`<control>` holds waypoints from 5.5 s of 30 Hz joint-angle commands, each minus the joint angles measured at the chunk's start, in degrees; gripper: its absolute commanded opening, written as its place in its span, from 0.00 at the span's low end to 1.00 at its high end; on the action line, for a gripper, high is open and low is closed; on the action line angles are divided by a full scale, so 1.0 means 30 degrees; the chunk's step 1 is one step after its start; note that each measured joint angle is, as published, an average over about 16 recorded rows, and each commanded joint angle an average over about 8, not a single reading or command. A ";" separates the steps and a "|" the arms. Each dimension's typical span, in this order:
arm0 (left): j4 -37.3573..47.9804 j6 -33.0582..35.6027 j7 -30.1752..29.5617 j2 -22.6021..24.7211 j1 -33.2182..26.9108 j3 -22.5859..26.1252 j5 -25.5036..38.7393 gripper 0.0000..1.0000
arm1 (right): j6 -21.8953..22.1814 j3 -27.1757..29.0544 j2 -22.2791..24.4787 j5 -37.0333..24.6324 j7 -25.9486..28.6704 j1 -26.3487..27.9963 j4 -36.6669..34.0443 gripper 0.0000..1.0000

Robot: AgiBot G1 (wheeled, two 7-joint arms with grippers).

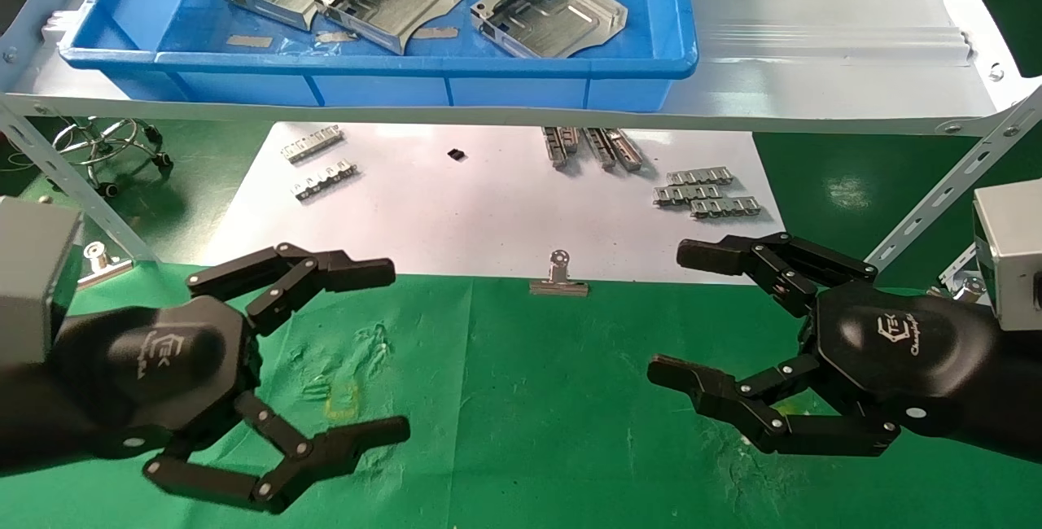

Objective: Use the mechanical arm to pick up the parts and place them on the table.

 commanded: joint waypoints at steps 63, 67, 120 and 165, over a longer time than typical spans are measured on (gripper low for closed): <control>2.0175 -1.0378 0.3359 1.3637 -1.5777 0.6127 0.8825 0.00 | 0.0000 0.0000 0.0000 0.0000 0.0000 0.0000 0.0000 0.00; 1.9785 -1.0877 0.2976 1.3641 -1.5622 0.6688 0.8588 0.00 | 0.0000 0.0000 0.0000 0.0000 0.0000 0.0000 0.0000 0.00; 2.0381 -1.0192 0.3039 1.2486 -1.7307 1.0056 0.2765 0.00 | 0.0000 0.0000 0.0000 0.0000 0.0000 0.0000 0.0000 0.00; 0.9386 0.2976 1.0998 0.0191 -1.2632 1.4119 -0.0983 0.00 | 0.0000 0.0000 0.0000 0.0000 0.0000 0.0000 0.0000 0.00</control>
